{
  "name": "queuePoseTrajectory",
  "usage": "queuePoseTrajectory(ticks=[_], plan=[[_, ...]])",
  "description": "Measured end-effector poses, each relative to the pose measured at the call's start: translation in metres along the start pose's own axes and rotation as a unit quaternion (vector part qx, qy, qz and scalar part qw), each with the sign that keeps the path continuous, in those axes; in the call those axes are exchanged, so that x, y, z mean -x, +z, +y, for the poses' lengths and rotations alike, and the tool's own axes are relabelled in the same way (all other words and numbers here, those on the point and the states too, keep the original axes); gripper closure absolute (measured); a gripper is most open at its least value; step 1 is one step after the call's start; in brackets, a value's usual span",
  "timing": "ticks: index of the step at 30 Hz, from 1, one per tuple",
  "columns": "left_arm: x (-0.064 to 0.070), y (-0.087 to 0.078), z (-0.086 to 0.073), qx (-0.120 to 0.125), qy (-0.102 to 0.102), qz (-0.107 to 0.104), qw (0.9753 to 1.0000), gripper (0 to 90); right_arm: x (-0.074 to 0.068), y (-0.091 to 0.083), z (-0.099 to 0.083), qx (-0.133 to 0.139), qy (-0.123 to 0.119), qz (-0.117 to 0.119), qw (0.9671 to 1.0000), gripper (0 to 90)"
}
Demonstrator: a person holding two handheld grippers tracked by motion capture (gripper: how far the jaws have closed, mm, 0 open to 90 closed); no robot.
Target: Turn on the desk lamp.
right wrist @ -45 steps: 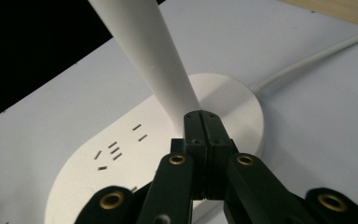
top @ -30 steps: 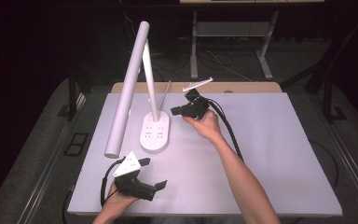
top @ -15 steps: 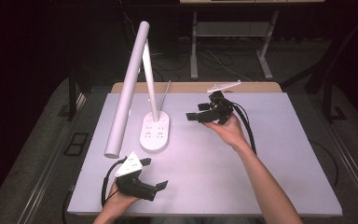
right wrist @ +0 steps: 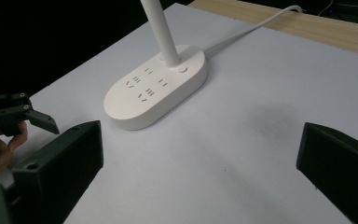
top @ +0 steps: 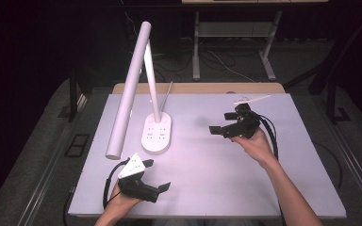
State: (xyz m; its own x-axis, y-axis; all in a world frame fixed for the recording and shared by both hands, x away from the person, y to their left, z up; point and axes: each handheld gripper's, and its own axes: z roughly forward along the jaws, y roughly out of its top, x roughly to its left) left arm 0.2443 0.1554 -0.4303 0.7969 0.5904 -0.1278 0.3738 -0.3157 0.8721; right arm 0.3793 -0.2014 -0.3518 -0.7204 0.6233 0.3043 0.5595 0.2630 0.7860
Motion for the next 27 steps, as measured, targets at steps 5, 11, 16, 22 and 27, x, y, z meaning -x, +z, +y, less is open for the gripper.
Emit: queuePoseTrajectory(ticks=[5, 11, 16, 22, 27], plan=[[0.000, 0.000, 0.000, 0.000, 0.000, 0.000, 1.0000, 0.0, -0.002, -0.015, -0.020, 0.004, 0.008, -0.005, 0.9999, 0.2], [0.001, -0.001, 0.000, -0.001, 0.002, 0.001, 1.0000, 0.0, -0.005, -0.031, -0.049, 0.003, 0.017, -0.014, 0.9998, 0.1], [0.001, -0.001, 0.000, -0.001, 0.002, 0.001, 1.0000, 0.0, -0.010, -0.047, -0.078, -0.002, 0.025, -0.026, 0.9993, 0.2], [0.002, -0.001, 0.000, -0.002, 0.004, 0.002, 1.0000, 0.0, -0.014, -0.064, -0.111, 0.005, 0.033, -0.039, 0.9987, 0.2], [0.001, -0.001, 0.000, -0.002, 0.003, 0.002, 1.0000, 0.0, -0.016, -0.075, -0.136, 0.012, 0.047, -0.046, 0.9978, 0.2]])
